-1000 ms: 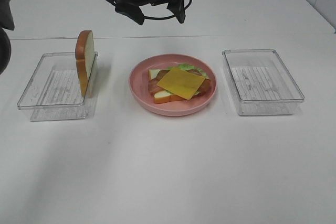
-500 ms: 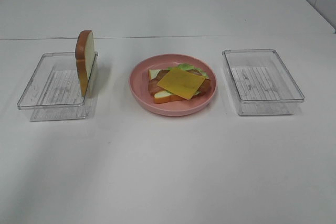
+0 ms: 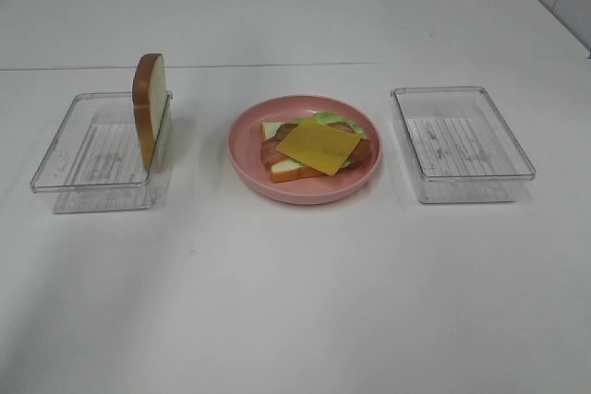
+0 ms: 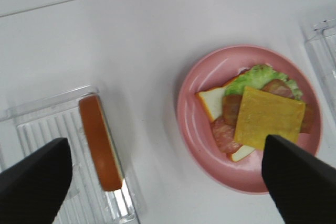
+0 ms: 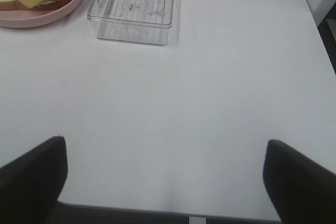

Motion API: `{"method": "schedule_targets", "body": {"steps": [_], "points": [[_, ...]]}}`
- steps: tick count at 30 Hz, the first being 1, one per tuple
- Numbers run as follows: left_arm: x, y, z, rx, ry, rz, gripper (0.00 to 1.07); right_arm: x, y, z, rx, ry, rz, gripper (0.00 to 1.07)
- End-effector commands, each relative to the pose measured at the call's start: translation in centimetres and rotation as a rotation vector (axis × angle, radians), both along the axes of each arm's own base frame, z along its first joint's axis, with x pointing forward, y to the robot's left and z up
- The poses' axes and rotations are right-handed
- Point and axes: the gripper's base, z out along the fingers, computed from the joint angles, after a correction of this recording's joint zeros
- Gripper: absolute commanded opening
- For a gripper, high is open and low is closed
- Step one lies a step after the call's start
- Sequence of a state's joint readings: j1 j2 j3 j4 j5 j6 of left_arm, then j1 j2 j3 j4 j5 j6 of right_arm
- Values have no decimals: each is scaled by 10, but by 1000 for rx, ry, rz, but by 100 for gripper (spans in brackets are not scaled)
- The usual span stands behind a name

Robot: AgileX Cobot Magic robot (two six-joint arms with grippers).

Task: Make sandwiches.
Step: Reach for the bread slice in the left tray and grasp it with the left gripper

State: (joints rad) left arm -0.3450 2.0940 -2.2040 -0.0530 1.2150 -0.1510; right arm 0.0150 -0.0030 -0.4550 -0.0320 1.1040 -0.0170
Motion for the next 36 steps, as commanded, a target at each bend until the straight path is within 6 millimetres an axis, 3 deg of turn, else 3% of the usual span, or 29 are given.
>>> {"method": "schedule_targets", "body": {"steps": [1, 5, 14, 31, 36], "points": [[-7, 20, -11, 42, 130, 39, 90, -4, 0, -1, -3, -35, -1, 99], [-3, 33, -23, 51, 165, 70, 90, -4, 0, -1, -3, -35, -1, 99], [4, 32, -49, 65, 177, 74, 90, -4, 0, -1, -3, -35, -1, 99], [28, 25, -150, 117, 388, 122, 90, -4, 0, -1, -3, -35, -1, 99], [31, 25, -162, 118, 401, 130, 84, -4, 0, -1, -3, -35, -1, 99]]}}
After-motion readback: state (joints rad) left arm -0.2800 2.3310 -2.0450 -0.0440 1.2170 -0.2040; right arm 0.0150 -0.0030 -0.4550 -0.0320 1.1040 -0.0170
